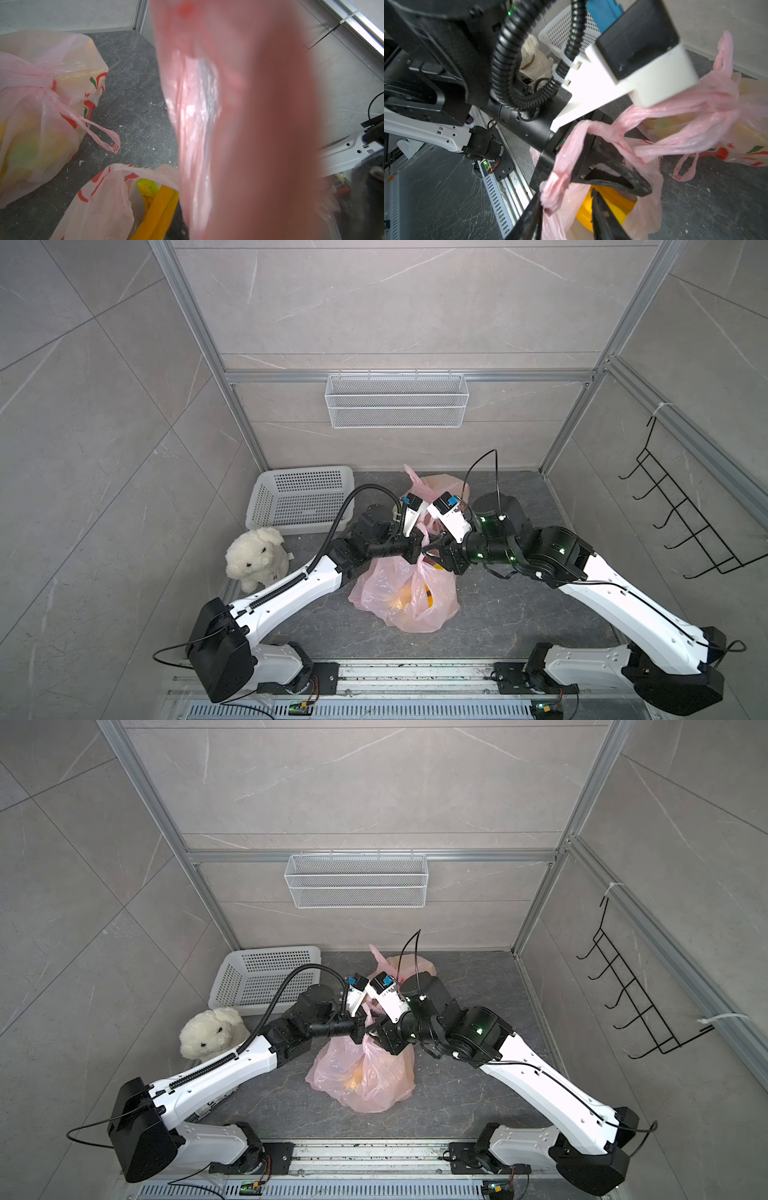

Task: Place the banana into a plastic bag & tie a knot
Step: Adjust the plastic bag at the center of the board.

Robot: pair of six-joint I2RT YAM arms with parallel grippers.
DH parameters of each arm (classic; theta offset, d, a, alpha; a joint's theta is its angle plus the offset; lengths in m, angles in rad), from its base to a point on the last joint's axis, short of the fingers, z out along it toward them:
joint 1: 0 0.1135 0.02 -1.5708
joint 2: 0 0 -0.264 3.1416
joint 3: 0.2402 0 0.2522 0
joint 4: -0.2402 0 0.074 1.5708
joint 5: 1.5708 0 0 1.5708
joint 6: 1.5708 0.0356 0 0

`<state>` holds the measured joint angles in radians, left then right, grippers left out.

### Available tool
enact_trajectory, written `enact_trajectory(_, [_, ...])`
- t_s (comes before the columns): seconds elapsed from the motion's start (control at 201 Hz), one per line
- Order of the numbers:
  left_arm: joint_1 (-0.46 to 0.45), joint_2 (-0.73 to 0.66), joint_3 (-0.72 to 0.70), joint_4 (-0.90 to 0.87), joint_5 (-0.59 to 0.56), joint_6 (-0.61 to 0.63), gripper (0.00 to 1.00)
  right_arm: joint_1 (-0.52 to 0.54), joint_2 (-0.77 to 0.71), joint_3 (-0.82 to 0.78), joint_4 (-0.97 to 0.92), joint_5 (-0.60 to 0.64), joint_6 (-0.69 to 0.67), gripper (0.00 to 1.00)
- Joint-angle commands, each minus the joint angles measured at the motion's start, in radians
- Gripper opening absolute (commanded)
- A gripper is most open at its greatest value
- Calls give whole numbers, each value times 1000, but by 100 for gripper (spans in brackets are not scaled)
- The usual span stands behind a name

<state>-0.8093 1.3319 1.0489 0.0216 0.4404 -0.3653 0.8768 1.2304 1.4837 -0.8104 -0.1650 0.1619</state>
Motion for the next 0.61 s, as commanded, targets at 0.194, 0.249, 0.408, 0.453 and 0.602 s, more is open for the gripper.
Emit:
enact_trajectory(0.194, [-2,-7,41,9,29,17,0,10,22,12,34,-26,24,34])
enact_trajectory(0.249, [-2,-5,40,9,28,17,0,11,22,15,34,-25,25,28])
enact_trajectory(0.408, [-2,-5,38,5,20,19,0,13,14,22,23,14,27,2])
enact_trajectory(0.453, [-2,-5,34,3,21,19,0,14,12,30,10,38,24,0])
enact_trajectory(0.602, [-1,-11,28,-5,21,28,0,13,-14,47,-24,151,6,0])
